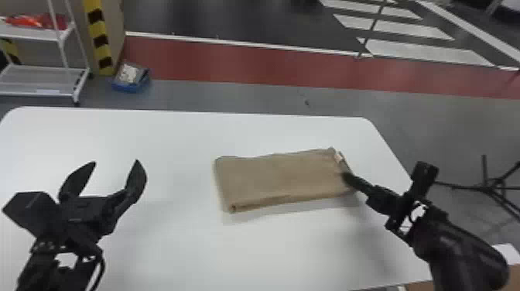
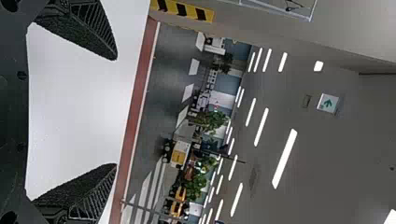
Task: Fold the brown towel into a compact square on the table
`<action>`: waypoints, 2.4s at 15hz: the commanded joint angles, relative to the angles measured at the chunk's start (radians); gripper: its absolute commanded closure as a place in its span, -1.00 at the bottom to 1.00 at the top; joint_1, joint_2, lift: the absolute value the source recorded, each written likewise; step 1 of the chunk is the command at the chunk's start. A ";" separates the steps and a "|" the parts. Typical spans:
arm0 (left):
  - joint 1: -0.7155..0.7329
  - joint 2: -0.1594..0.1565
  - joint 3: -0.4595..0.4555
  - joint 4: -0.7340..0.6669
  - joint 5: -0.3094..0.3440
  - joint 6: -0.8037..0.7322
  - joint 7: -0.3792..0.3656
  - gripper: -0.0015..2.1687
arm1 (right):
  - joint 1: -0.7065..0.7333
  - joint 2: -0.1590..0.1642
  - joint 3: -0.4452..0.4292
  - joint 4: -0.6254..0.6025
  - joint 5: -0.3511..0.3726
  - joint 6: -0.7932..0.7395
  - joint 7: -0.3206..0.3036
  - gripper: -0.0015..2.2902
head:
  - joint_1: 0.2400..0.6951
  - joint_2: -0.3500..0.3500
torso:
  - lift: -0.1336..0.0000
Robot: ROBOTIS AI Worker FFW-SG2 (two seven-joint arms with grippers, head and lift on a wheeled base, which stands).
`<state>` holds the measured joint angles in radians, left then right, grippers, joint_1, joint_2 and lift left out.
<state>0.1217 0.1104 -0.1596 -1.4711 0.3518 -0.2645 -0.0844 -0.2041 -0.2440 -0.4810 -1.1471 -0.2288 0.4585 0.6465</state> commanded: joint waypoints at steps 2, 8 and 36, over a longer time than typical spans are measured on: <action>0.003 0.002 0.000 -0.002 0.003 -0.003 0.000 -0.95 | 0.066 0.014 -0.097 -0.233 -0.083 0.176 -0.002 0.71 | 1.00 -0.73 | -0.48; 0.007 0.002 0.000 -0.003 0.007 -0.003 0.000 -0.95 | 0.164 0.092 -0.116 -0.592 -0.221 0.339 -0.015 0.71 | 1.00 -0.77 | -0.48; 0.009 0.006 0.002 0.015 0.016 -0.006 0.000 -0.94 | 0.181 0.164 0.292 -0.579 0.034 0.191 -0.179 0.23 | 1.00 -0.06 | -0.48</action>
<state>0.1317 0.1166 -0.1559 -1.4557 0.3682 -0.2706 -0.0843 0.0077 -0.0764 -0.1851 -1.7828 -0.2407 0.6448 0.4724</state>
